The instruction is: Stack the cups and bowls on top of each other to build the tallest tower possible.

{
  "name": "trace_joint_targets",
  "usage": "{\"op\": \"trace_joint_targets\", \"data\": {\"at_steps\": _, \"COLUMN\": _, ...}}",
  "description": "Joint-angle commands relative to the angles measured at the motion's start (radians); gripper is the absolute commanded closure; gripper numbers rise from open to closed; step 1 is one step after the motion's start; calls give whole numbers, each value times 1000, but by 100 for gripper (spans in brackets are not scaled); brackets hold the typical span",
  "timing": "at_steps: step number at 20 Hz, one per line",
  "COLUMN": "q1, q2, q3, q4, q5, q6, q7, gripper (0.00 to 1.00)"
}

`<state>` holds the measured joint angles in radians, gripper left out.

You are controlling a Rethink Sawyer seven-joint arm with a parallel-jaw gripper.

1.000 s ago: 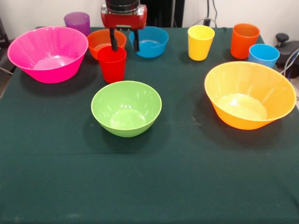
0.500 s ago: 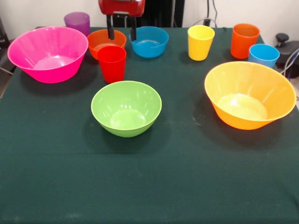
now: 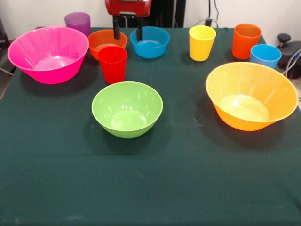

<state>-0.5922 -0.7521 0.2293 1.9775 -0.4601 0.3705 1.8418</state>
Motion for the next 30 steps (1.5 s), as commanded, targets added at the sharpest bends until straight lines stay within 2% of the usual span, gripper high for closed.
{"op": "trace_joint_targets", "data": {"at_steps": 1, "q1": 43, "q2": 78, "q3": -18, "q4": 14, "q5": -47, "q6": -93, "q7": 100, "gripper": 0}}
{"op": "trace_joint_targets", "data": {"at_steps": 12, "q1": 44, "q2": 186, "q3": -48, "q4": -48, "q5": -63, "q6": -175, "q7": 71, "gripper": 0}}
{"op": "trace_joint_targets", "data": {"at_steps": 30, "q1": 60, "q2": 313, "q3": -91, "q4": -129, "q5": -72, "q6": -283, "q7": 49, "gripper": 0}}
